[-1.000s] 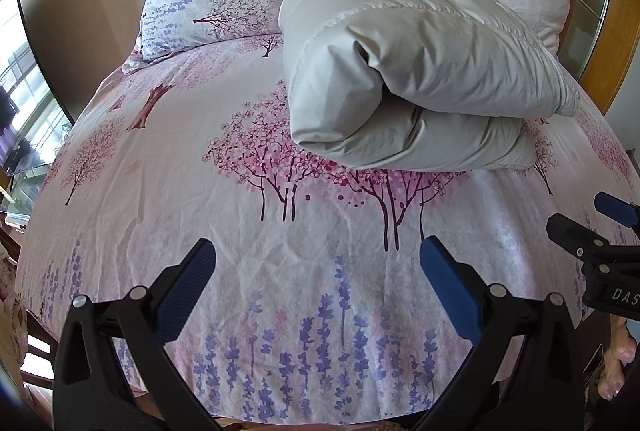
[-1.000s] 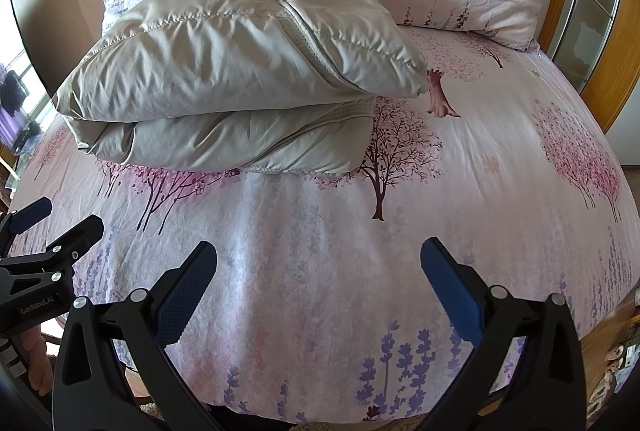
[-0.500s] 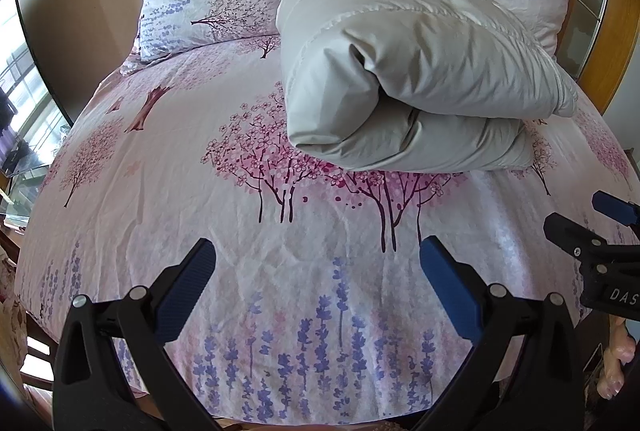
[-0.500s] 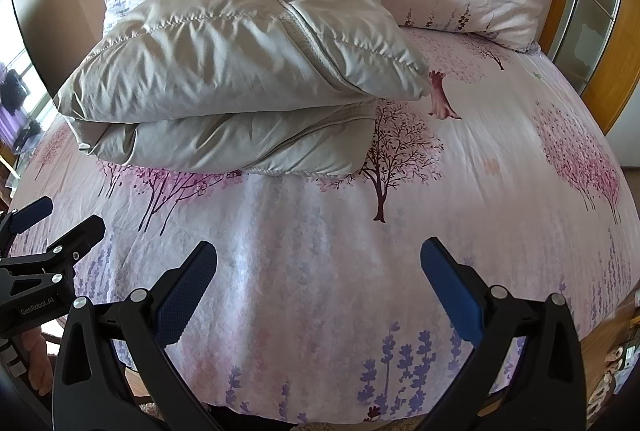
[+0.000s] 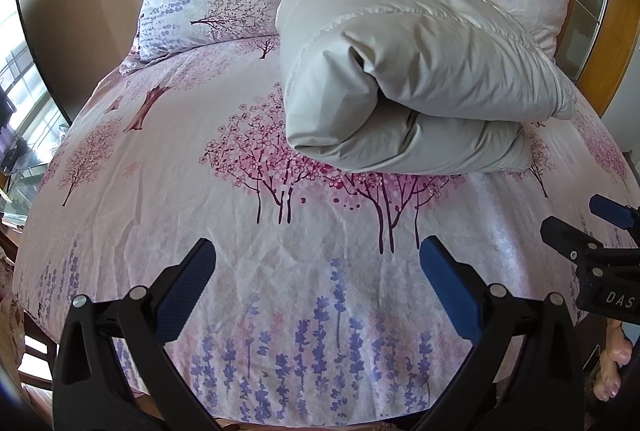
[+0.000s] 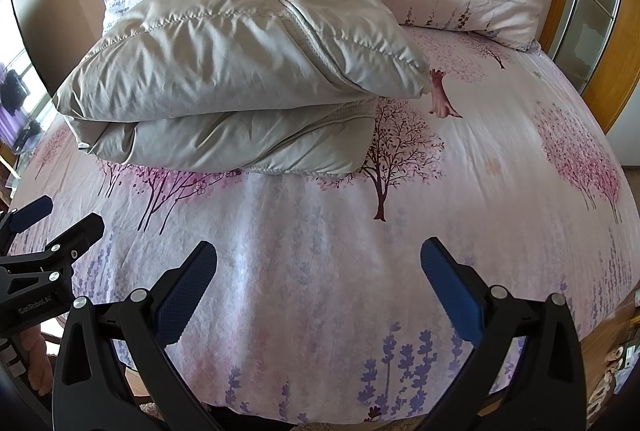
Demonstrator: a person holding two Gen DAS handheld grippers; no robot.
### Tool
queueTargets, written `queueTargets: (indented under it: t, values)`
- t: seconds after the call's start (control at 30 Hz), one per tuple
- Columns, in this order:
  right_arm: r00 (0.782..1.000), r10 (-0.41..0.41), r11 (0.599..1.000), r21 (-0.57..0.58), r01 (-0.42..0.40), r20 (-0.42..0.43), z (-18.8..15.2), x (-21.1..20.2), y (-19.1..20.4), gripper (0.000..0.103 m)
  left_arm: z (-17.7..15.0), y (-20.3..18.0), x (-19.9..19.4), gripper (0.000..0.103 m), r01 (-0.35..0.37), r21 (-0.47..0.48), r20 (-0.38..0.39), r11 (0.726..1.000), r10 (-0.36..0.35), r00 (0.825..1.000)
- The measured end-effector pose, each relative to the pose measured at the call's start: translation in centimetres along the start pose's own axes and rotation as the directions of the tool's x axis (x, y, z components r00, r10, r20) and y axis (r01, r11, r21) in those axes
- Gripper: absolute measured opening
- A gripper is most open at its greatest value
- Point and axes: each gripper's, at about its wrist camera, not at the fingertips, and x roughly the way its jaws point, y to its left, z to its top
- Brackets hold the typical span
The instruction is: Fold large clothes
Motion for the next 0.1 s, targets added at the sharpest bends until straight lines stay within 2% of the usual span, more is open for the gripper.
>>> queueTargets:
  t: [0.1]
  values:
    - [1.0, 0.0, 1.0, -0.001, 0.0, 0.0, 0.02, 0.02, -0.05, 0.102, 0.0, 0.03, 0.01, 0.101, 0.001, 0.0, -0.001, 1.0, -0.001, 1.0]
